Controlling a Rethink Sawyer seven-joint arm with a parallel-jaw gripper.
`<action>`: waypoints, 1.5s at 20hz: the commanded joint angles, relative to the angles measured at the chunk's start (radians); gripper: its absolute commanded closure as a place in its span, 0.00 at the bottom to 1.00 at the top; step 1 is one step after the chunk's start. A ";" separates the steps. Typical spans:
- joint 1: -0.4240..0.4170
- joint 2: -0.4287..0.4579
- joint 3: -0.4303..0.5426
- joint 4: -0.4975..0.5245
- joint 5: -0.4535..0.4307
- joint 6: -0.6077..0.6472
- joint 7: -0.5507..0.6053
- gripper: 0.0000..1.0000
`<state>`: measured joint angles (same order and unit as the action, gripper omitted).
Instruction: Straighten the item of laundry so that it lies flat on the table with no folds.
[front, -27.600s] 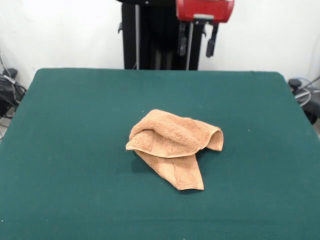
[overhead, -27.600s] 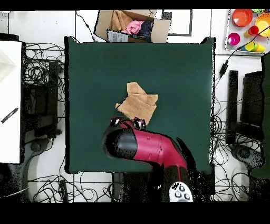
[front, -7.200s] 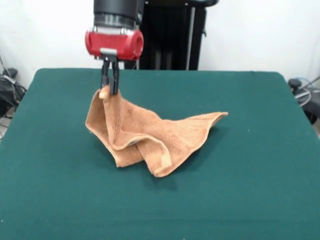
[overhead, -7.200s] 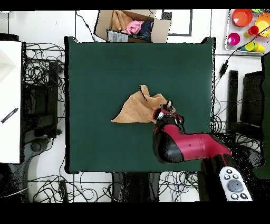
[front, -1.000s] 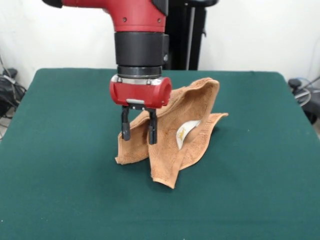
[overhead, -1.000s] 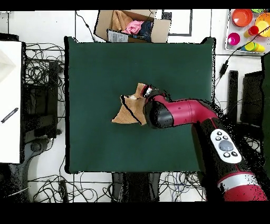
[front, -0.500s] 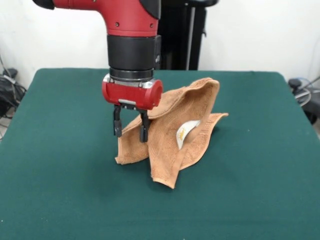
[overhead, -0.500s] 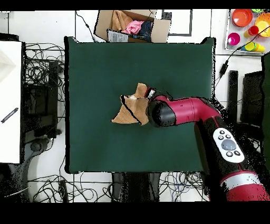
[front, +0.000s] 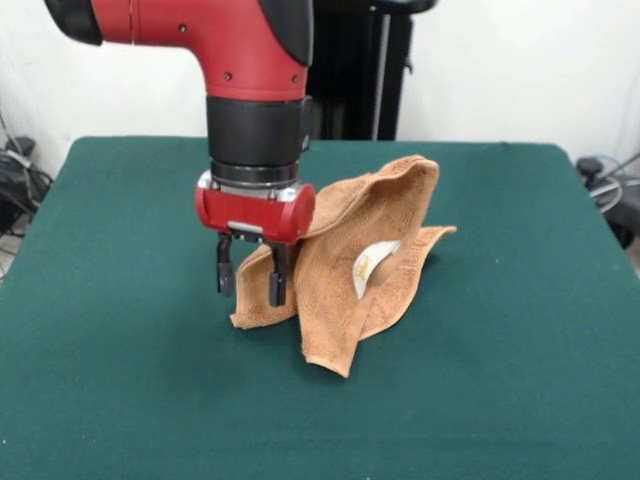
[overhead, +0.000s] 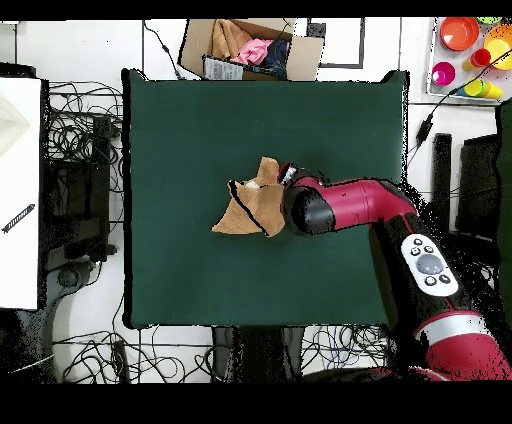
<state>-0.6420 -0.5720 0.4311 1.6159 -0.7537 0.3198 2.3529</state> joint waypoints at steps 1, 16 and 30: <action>-0.019 0.079 0.077 -0.026 -0.098 0.055 -0.277 0.00; -0.023 0.138 0.073 -0.029 -0.151 0.071 -0.261 0.00; -0.029 0.220 0.121 -0.127 -0.157 0.147 -0.395 1.00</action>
<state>-0.6705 -0.4175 0.4518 1.5644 -0.8444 0.3515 2.3137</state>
